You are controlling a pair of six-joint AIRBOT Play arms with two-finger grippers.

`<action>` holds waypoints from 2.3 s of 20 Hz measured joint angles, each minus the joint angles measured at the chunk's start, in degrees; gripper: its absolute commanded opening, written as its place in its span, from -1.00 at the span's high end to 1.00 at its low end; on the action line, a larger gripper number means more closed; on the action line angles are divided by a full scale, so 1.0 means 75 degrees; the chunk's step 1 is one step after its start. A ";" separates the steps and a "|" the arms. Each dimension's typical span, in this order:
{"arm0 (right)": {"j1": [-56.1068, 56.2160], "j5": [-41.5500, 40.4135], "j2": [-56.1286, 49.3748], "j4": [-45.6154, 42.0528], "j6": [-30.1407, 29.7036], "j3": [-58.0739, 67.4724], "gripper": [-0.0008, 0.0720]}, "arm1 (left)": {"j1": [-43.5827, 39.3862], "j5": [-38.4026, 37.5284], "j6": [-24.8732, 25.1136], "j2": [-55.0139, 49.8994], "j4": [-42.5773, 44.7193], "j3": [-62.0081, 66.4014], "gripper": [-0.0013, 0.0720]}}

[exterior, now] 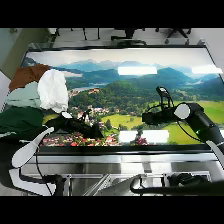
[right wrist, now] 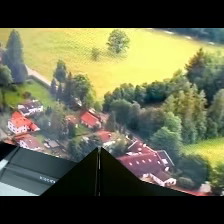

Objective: Fold the shirts.

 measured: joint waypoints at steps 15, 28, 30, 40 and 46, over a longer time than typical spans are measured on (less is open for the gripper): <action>0.0000 -0.0026 -0.0003 0.0114 -0.0064 0.0000 0.91 | 0.1719 -0.2500 0.1419 0.3139 -0.1204 0.1189 0.92; -0.1189 -0.0085 -0.0026 -0.0775 0.0184 0.0000 -0.30 | 0.4558 0.0784 -0.0877 0.4223 0.3564 0.1122 -0.90; -0.1912 -0.0149 -0.0070 -0.0787 0.0274 0.0000 -0.70 | 0.5085 0.1046 -0.0968 0.3765 0.3748 0.1122 -0.89; -0.4092 -0.0647 -0.0458 -0.0831 0.0321 0.0000 -0.58 | 0.5374 0.3316 -0.1043 0.0746 0.3214 0.2136 -0.76; -0.4199 -0.0697 -0.0868 -0.0790 0.0318 0.0000 -0.35 | 0.5047 0.2643 -0.1067 -0.0382 0.2436 0.3803 0.92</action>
